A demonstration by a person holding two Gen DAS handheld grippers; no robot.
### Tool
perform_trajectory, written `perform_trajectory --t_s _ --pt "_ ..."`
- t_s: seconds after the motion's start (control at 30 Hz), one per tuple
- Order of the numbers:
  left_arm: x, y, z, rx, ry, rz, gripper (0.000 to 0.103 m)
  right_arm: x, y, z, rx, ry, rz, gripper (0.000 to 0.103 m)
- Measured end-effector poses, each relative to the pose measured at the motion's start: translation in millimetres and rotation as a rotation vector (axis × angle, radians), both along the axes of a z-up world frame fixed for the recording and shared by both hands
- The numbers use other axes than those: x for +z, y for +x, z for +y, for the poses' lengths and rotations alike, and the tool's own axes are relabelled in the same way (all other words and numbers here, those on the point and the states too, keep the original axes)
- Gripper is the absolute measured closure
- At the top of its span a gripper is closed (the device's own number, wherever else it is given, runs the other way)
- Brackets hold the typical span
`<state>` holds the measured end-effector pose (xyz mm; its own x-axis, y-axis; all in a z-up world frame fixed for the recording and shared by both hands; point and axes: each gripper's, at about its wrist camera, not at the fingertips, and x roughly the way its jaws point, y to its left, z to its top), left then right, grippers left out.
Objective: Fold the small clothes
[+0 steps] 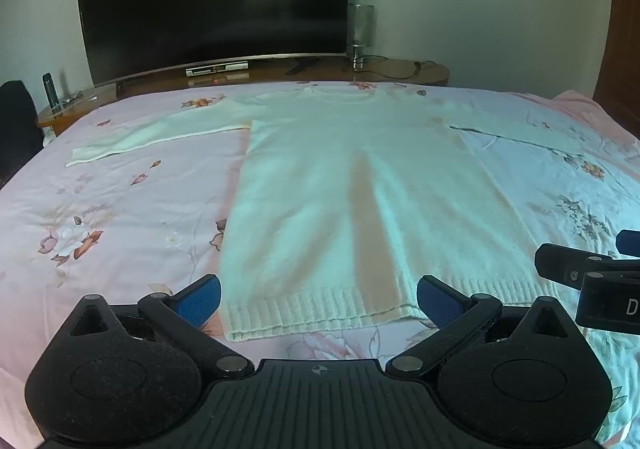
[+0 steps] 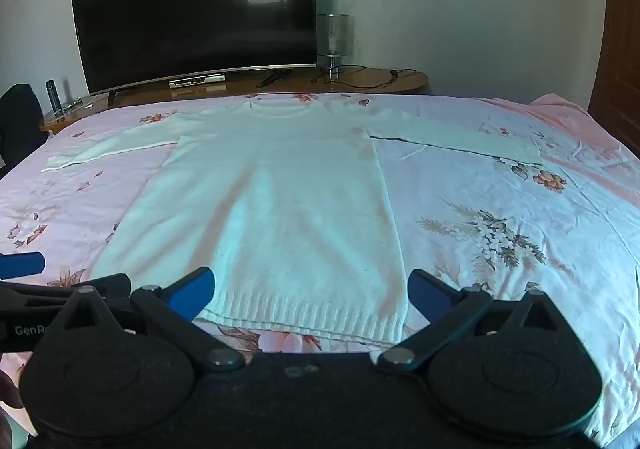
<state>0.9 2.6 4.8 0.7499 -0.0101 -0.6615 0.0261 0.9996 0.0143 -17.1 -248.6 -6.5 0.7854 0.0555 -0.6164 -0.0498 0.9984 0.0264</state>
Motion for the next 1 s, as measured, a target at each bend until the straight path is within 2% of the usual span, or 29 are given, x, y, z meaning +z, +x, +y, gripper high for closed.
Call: perform_trajectory --t_s 1.0 --pt "-4.3 2.2 -0.4 0.006 0.004 0.001 0.000 -1.1 3.2 -1.7 0.002 0.009 0.007 0.000"
